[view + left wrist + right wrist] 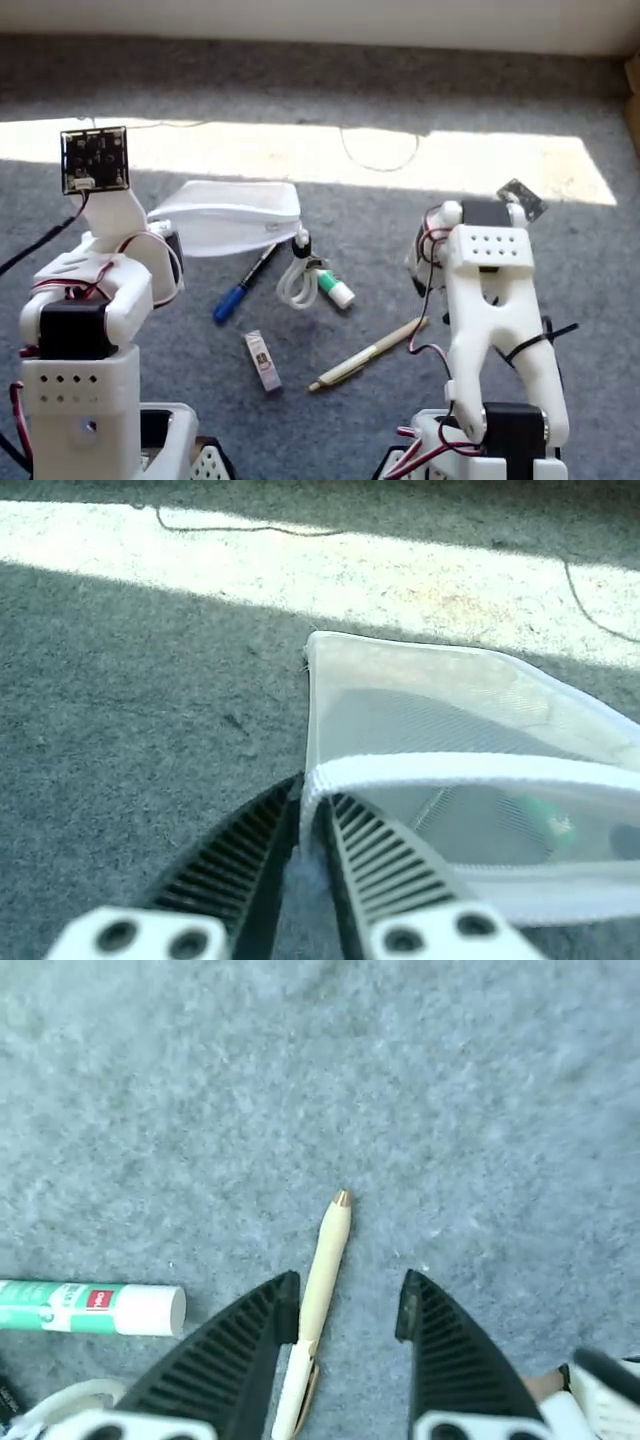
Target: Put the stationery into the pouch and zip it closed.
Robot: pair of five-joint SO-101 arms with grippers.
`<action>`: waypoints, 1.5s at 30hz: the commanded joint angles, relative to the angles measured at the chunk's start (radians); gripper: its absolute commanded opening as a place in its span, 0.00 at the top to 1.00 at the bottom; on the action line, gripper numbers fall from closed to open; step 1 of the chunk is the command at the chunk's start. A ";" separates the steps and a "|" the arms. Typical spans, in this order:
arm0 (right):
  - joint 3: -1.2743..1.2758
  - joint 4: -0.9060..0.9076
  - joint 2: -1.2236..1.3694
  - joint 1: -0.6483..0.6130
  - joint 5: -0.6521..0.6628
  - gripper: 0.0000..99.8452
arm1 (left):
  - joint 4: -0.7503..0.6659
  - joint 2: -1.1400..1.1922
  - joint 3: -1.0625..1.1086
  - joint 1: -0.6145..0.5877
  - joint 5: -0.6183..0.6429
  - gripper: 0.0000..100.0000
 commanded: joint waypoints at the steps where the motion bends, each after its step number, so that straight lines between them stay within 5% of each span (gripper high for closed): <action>1: 0.025 -0.068 -0.004 -0.012 -0.014 0.84 | -0.021 -0.001 0.002 -0.021 0.002 0.99; 35: 0.136 -0.257 0.334 -0.077 -0.006 0.84 | -0.032 -0.001 0.027 -0.021 0.000 0.99; 45: 0.134 -0.278 0.338 -0.076 -0.005 0.97 | -0.031 -0.001 0.027 -0.021 0.000 0.99</action>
